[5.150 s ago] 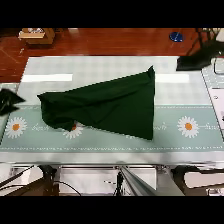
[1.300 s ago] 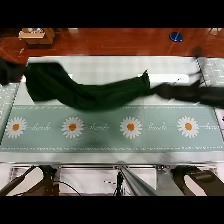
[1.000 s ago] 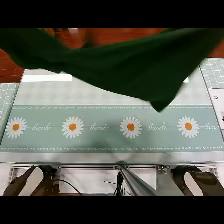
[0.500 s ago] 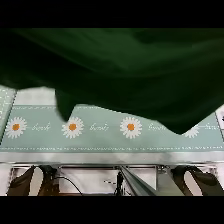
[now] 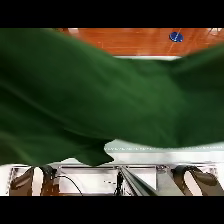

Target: Fold the shirts.

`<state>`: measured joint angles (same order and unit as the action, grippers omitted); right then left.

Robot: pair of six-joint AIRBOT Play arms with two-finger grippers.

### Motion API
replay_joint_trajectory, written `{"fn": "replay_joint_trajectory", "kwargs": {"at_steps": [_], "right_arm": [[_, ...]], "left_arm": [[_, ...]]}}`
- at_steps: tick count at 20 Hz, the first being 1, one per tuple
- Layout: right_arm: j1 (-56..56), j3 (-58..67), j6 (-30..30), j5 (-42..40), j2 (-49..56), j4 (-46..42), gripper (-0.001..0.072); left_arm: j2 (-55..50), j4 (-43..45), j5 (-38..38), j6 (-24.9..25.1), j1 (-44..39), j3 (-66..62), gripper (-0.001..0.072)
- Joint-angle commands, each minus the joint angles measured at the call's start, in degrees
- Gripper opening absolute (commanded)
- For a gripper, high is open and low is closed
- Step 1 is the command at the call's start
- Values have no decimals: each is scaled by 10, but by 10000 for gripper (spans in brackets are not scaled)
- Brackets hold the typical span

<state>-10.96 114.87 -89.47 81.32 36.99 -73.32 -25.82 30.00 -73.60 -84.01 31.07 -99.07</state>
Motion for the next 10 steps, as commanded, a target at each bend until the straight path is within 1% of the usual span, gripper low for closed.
{"fn": "replay_joint_trajectory", "kwargs": {"at_steps": [1, 2, 4, 6, 7, 8, 10], "right_arm": [[0, 32, -3, 183, 2, -70, 18], [0, 32, 2, 245, 6, -66, 18], [1, 24, 9, 249, 2, -69, 17], [1, 16, 9, 250, 14, -89, 17], [1, -2, 9, 250, 23, -92, 17], [1, -27, 10, 250, 32, -91, 17], [1, -96, 33, 242, 67, -91, 17]], "left_arm": [[14, 53, -166, -82, -2, -14, 27], [14, 53, -204, -95, -5, -21, 26], [14, 70, -264, -117, -5, -26, 26], [7, 108, -308, -117, -2, -25, 27], [0, 127, -319, -114, -1, -21, 27], [-7, 128, -318, -101, 0, -10, 27], [-32, 127, -309, -90, 0, 26, 27]]}}
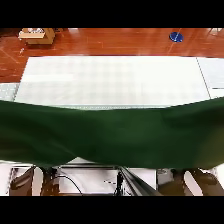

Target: Fold the shirts.

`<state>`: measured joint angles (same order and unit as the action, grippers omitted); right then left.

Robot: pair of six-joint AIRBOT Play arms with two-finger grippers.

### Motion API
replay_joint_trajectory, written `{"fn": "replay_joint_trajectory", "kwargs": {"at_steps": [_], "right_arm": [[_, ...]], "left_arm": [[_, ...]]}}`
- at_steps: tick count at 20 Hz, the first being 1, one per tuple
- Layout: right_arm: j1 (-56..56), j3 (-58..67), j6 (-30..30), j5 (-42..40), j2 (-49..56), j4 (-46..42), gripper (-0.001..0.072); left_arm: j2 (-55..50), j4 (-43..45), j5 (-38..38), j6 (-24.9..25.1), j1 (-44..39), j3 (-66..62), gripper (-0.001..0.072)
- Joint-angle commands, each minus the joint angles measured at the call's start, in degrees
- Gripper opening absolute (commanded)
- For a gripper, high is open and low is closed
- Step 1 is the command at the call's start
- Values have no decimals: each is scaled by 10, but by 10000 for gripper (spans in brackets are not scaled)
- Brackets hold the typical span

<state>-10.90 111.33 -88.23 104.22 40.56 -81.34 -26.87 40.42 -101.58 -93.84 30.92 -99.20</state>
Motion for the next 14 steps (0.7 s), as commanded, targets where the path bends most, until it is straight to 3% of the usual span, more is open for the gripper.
{"fn": "replay_joint_trajectory", "kwargs": {"at_steps": [1, 4, 7, 11, 14], "right_arm": [[0, -92, 33, -3, 57, -12, 17], [0, -131, 34, -64, 166, 37, 17], [0, -131, 25, -151, 256, 102, 17], [0, -131, 29, -209, 328, 169, 17], [0, -131, 45, -267, 352, 160, 17]], "left_arm": [[-38, 23, 2, 27, 1, 49, 27], [-116, -4, 131, 34, 1, 87, 27], [-230, -77, 193, 76, -28, 92, 27], [-374, -83, 201, 130, -172, 92, 27], [-460, -35, 278, 153, -257, 92, 26]]}}
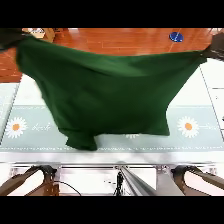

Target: Fold the shirts.

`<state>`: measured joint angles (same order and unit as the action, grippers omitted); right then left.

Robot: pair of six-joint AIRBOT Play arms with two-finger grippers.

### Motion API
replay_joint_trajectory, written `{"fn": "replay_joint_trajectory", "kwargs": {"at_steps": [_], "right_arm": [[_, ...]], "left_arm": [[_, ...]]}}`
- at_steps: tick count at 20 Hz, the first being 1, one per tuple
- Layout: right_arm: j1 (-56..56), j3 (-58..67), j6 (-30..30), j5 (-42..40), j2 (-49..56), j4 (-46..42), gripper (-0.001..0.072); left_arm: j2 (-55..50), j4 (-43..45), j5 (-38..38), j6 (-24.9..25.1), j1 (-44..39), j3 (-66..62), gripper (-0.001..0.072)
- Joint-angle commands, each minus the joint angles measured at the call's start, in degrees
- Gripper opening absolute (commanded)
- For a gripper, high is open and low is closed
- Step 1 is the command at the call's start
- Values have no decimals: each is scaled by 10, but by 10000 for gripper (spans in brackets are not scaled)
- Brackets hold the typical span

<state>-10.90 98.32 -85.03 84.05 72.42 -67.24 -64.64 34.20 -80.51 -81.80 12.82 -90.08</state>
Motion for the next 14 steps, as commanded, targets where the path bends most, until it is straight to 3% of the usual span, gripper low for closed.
{"fn": "replay_joint_trajectory", "kwargs": {"at_steps": [1, 7, 12, 14], "right_arm": [[0, -1, 12, -88, 41, 10, 17], [0, -1, 10, -192, 109, -12, 18], [0, -1, 8, -224, 193, -1, 18], [0, -1, -4, -232, 227, -1, 18]], "left_arm": [[-105, 52, 100, 32, -90, 1, 27], [-211, 66, 267, 47, -117, 1, 27], [-280, 66, 350, 109, -126, 1, 27], [-312, 66, 381, 109, -128, 1, 28]]}}
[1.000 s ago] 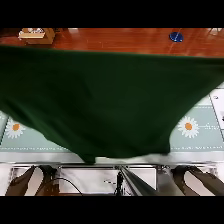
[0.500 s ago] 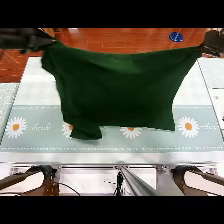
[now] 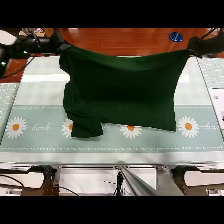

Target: Fold the shirts.

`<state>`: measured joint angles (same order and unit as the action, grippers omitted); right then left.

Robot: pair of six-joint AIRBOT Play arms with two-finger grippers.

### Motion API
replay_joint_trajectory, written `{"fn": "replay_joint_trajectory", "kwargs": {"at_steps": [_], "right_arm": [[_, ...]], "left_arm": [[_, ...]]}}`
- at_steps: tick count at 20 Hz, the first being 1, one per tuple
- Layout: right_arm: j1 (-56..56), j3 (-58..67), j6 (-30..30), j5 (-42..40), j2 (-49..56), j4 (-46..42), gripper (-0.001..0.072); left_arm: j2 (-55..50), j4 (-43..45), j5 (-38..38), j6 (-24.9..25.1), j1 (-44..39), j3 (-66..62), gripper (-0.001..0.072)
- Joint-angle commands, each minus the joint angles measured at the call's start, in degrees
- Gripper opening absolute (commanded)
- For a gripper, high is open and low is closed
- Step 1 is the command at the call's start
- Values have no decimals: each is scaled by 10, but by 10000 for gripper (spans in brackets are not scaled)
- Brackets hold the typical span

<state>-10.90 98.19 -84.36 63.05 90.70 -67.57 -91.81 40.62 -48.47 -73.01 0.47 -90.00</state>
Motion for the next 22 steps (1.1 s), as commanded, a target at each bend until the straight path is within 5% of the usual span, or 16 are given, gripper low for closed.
{"fn": "replay_joint_trajectory", "kwargs": {"at_steps": [1, 8, 12, 15, 18, 19, 21, 22], "right_arm": [[0, 0, -23, -23, 60, 3, 18], [0, 0, -36, 17, 130, 28, 20], [-5, 18, 19, 50, 109, 45, 368], [-26, 65, 76, 162, 70, 4, 394], [-62, 73, 57, 221, 24, -97, 383], [-76, 69, 45, 243, 15, -121, 383], [-108, 19, 36, 253, -4, -107, 383], [-122, -24, 38, 252, -14, -91, 384]], "left_arm": [[-56, 1, 69, 21, -6, 0, 28], [-139, -2, 13, 5, -23, 0, 33], [-129, -12, -68, -1, 2, -22, 288], [-103, -9, -207, -10, 66, -80, 287], [-41, 99, -295, -98, 139, -83, 287], [-21, 159, -341, -107, 157, -83, 355], [13, 242, -402, -120, 180, -54, 621], [35, 248, -406, -119, 188, -14, 626]]}}
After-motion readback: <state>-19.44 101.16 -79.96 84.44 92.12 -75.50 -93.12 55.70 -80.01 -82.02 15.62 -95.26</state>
